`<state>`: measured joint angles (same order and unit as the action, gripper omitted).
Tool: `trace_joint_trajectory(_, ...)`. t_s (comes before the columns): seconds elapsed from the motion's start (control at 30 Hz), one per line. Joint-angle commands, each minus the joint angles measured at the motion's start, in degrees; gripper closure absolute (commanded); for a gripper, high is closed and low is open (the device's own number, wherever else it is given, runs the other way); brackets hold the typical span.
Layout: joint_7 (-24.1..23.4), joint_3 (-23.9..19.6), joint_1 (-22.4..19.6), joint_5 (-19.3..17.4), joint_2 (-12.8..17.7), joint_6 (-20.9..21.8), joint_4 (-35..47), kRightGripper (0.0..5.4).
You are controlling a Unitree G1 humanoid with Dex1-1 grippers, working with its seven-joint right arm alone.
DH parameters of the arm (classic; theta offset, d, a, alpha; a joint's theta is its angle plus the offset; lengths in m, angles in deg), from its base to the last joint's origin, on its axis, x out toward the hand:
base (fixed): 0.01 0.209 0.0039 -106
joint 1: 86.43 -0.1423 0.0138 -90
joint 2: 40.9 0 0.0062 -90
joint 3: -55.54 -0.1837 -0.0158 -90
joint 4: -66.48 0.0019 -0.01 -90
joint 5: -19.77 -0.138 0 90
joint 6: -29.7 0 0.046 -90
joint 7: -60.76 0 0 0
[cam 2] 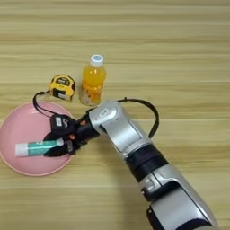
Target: Move the objects on the table
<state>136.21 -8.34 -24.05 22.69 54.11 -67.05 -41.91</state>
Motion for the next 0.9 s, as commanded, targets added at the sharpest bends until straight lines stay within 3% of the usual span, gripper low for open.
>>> trace_joint_trajectory(0.03,-2.25,-4.11,-4.69,-2.54,0.26,0.68,3.32,3.74)
trace_joint_trajectory(0.3,-2.19,-11.3,-5.24,-7.22,3.35,-1.76,10.16,3.74)
trace_joint_trajectory(0.47,-3.32,-14.82,-5.43,-8.06,5.75,-2.06,11.2,3.74)
trace_joint_trajectory(0.9,-5.25,-20.4,-5.87,-7.45,10.89,-0.58,1.97,3.74)
